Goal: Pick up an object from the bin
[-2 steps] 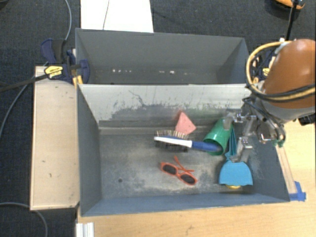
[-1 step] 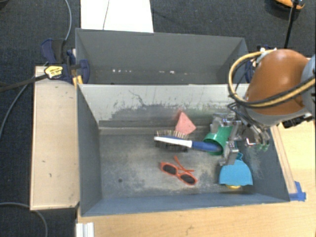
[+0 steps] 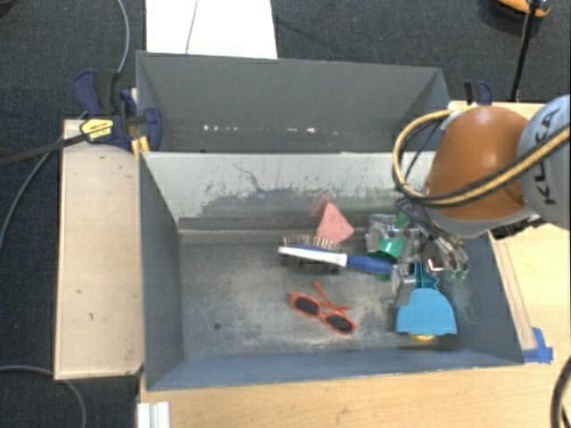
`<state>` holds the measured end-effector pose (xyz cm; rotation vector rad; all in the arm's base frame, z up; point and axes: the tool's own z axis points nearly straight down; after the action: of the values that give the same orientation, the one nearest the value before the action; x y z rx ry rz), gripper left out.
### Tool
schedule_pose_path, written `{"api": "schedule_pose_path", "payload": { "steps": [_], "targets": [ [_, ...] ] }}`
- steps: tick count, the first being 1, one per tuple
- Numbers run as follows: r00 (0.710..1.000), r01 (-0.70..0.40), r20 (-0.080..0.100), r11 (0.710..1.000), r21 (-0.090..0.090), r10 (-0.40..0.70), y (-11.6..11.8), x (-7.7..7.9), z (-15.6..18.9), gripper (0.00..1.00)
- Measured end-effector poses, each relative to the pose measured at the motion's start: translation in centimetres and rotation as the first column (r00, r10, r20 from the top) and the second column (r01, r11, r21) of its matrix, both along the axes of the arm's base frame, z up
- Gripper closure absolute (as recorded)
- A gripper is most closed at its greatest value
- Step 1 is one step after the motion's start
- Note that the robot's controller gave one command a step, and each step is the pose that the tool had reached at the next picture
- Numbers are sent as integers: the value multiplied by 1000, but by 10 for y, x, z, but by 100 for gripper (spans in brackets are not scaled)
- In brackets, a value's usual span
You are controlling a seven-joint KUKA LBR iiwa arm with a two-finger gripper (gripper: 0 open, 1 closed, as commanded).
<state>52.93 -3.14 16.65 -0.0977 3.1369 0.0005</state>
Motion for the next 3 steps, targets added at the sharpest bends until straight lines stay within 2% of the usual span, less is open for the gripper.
{"api": "schedule_pose_path", "payload": {
  "steps": [1,2,3],
  "targets": [
    [994,111,7,994,1,-111,-3,18,-22,0],
    [994,110,4,994,0,-110,2,34,-32,0],
    [1000,27,9,1000,0,-27,10,38,-50,0]
  ]
}}
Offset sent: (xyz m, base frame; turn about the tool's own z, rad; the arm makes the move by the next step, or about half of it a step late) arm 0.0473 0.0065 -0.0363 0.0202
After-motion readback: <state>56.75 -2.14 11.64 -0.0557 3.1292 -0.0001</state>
